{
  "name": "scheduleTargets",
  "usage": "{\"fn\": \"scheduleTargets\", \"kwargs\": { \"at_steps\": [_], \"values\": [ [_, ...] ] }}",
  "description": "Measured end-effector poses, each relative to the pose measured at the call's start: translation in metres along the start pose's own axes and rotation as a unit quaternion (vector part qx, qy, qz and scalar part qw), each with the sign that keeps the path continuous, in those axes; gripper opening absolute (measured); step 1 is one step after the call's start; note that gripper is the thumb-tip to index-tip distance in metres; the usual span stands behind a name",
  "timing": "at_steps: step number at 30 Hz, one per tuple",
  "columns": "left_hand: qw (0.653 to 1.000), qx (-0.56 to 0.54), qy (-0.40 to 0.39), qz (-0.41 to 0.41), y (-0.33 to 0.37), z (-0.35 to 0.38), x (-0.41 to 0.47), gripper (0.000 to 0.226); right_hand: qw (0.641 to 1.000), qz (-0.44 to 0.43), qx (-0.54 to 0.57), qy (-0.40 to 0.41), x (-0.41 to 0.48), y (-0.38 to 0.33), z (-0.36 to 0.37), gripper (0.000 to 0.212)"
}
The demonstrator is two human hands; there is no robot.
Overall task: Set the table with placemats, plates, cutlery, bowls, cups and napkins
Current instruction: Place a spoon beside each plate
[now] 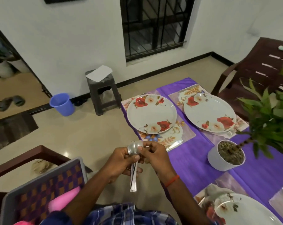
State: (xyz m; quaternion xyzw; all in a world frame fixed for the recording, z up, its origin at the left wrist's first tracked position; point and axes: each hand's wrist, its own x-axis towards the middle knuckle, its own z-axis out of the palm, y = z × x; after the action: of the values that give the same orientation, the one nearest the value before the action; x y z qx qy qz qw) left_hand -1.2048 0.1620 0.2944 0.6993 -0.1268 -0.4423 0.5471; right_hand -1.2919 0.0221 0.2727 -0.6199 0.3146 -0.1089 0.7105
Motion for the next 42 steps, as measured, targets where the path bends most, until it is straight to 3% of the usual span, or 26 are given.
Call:
{"fn": "scheduleTargets", "kwargs": {
  "at_steps": [8, 19, 25, 29, 33, 38, 42],
  "values": [
    [1.0, -0.013, 0.004, -0.024, 0.016, 0.002, 0.036, 0.012, 0.982, 0.048, 0.112, 0.144, 0.023, 0.002, -0.039, 0.02],
    [0.999, 0.015, -0.025, -0.022, 0.059, -0.052, 0.118, 0.021, 0.935, 0.112, 0.012, 0.336, 0.132, 0.046, -0.099, 0.022],
    [0.999, 0.027, -0.035, -0.03, 0.071, -0.083, 0.155, 0.021, 0.908, 0.183, -0.066, 0.371, 0.164, 0.075, -0.095, 0.029],
    [0.997, 0.034, -0.06, -0.045, 0.072, -0.094, 0.174, 0.019, 0.883, 0.179, -0.251, 0.353, 0.159, 0.059, -0.082, 0.038],
    [0.995, 0.038, -0.079, -0.056, 0.075, -0.099, 0.189, 0.018, 0.864, 0.197, -0.347, 0.307, 0.154, 0.056, -0.082, 0.03],
    [0.992, 0.028, -0.104, -0.072, 0.078, -0.094, 0.197, 0.02, 0.865, 0.172, -0.341, 0.325, 0.145, 0.047, -0.082, 0.037],
    [0.987, 0.024, -0.125, -0.093, 0.087, -0.092, 0.206, 0.018, 0.904, 0.102, -0.227, 0.347, 0.142, 0.037, -0.071, 0.032]
  ]
}}
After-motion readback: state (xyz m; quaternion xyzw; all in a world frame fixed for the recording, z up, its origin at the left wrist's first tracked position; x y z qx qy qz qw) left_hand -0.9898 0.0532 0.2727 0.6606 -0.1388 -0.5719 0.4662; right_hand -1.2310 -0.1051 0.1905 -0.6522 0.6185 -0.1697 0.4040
